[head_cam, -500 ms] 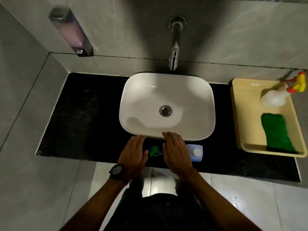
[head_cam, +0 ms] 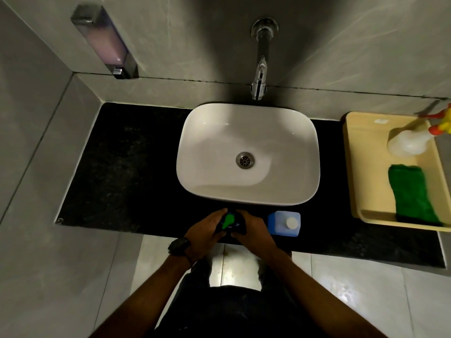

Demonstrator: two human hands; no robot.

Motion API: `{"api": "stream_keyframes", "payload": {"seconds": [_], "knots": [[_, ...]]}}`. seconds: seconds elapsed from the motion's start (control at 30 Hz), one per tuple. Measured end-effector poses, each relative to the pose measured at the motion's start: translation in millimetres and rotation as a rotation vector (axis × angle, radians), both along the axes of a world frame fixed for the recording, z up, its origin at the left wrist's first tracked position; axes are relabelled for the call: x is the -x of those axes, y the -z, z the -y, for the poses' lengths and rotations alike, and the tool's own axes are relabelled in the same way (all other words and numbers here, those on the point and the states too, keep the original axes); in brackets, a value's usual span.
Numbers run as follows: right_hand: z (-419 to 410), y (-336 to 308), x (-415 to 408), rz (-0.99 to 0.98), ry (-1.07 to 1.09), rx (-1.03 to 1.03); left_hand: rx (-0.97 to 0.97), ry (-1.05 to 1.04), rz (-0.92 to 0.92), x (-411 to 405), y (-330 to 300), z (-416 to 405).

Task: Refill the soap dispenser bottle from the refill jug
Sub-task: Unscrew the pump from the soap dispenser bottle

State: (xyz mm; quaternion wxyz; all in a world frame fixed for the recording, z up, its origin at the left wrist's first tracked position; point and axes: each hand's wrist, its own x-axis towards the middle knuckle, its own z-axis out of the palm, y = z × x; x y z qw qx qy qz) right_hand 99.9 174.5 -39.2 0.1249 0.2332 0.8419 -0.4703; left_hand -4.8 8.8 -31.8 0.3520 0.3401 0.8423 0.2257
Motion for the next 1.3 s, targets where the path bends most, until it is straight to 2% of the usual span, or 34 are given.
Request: {"api": "stream_keyframes", "payload": {"seconds": [0.17,0.3,0.37,0.47,0.57,0.67,0.83,0.97,1.03,1.1,1.23,1.3], "knots": [[1,4,3,-0.03,0.048,0.018,-0.059,-0.123,0.03,-1,-4,2],[-9,-17,2,-0.18,0.044,0.001,-0.212,-0.139,-0.007,8,-32,6],[-17,-43,4,-0.305,0.072,-0.006,-0.354,-0.185,-0.019,14,-62,3],[-29,-95,15,-0.469,0.139,0.095,-0.529,-0.258,0.085,26,-118,-14],[-50,-145,37,-0.574,0.168,0.177,-0.665,-0.239,0.154,47,-174,-41],[-74,-190,60,-0.621,0.102,0.149,-0.784,-0.209,0.143,65,-227,-71],[-97,-246,82,-0.776,0.067,0.05,-0.902,-0.185,0.013,88,-283,-105],[-107,-268,90,-0.823,0.052,-0.044,-0.957,-0.184,-0.262,97,-305,-123],[-106,-272,94,-0.826,0.05,-0.086,-0.932,-0.199,-0.343,94,-311,-134],[-105,-273,97,-0.839,0.061,-0.1,-0.887,-0.163,-0.282,89,-314,-141],[-110,-272,97,-0.833,0.125,-0.126,-0.889,-0.059,0.027,84,-311,-137],[-114,-274,96,-0.831,0.16,-0.135,-0.916,-0.063,0.072,88,-311,-130]]}}
